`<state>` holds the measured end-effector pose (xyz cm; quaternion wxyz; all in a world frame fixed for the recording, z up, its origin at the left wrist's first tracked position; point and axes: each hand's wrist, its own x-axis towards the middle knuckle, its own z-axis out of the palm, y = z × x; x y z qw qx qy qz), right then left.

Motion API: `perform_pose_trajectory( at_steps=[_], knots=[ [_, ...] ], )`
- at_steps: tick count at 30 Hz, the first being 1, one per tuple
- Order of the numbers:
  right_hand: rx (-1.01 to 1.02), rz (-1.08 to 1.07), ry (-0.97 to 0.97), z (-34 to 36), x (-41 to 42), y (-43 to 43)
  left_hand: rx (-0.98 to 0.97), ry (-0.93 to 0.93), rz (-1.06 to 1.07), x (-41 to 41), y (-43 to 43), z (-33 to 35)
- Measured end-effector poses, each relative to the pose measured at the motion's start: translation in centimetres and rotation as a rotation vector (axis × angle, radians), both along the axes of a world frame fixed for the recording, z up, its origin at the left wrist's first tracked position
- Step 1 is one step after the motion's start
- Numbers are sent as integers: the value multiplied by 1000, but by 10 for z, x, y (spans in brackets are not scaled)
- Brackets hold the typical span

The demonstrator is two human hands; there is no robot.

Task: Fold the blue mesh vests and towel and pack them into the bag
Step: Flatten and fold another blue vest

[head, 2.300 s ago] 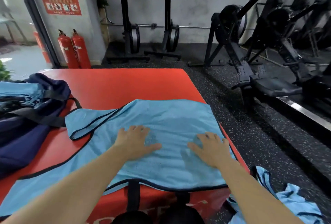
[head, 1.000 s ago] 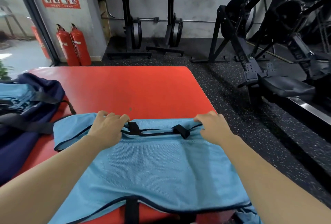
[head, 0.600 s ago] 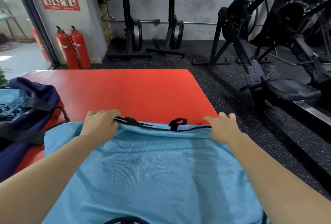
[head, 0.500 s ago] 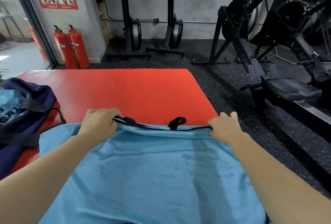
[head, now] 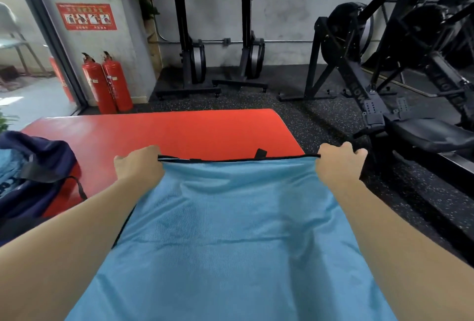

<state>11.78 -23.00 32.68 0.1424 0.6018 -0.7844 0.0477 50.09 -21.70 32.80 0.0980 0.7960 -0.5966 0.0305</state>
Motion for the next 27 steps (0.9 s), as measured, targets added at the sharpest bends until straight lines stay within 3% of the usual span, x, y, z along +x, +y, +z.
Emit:
perform_pose_trajectory(
  at_steps=[4, 7, 11, 13, 15, 17, 23, 27],
  knots=[
    [18, -22, -67, -22, 6, -10, 92, -208, 134, -10, -13, -4],
    [-90, 96, -29, -40, 13, -6, 30, -297, 10, -22, -12, -4],
    [-192, 341, -76, -66, 38, 16, 8, 71, -385, -55, 6, -27],
    [-33, 385, -153, -70, 53, 27, 142, 154, -511, -69, 19, -48],
    [206, 376, -225, -74, 52, 30, 284, 59, -510, -71, 24, -64],
    [316, 355, -238, -74, 37, 23, 331, -11, -496, -67, 24, -67],
    [462, 270, -257, -68, -8, -7, 356, -105, -489, -62, 20, -68],
    [347, 231, -163, -65, 11, -9, 328, -108, -476, -64, 19, -69]
  ],
)
